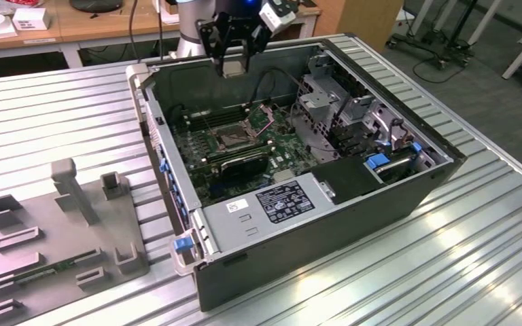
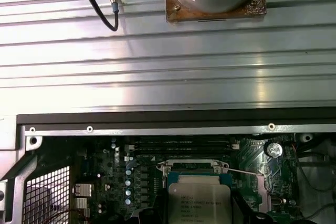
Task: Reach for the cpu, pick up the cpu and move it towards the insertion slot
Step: 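Pick up the cpu and move it towards the insertion slot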
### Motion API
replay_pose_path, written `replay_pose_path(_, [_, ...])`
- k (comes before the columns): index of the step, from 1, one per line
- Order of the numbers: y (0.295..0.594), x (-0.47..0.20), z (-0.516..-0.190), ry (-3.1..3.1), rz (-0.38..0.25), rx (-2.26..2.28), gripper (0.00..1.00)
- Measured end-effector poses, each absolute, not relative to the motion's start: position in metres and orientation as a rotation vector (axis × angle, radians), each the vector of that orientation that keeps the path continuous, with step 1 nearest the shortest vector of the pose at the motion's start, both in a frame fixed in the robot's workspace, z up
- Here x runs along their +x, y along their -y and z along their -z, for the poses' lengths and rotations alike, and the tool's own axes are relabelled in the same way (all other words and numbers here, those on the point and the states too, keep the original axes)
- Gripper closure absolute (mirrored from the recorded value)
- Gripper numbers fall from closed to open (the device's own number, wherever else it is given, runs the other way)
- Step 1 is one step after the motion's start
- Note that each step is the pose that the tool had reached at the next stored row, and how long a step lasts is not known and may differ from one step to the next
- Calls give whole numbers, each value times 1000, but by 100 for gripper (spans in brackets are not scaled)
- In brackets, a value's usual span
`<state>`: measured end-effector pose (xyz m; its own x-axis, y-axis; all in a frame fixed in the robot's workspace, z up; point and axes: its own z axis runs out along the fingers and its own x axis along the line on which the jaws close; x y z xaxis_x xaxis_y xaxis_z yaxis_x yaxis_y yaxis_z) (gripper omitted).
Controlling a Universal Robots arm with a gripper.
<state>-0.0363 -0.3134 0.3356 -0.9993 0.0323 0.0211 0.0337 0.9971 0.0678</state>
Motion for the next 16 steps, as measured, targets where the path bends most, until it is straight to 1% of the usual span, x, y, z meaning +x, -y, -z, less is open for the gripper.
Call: replay_pose_path(16, [304, -38, -346, 3119, 106, -27, 45])
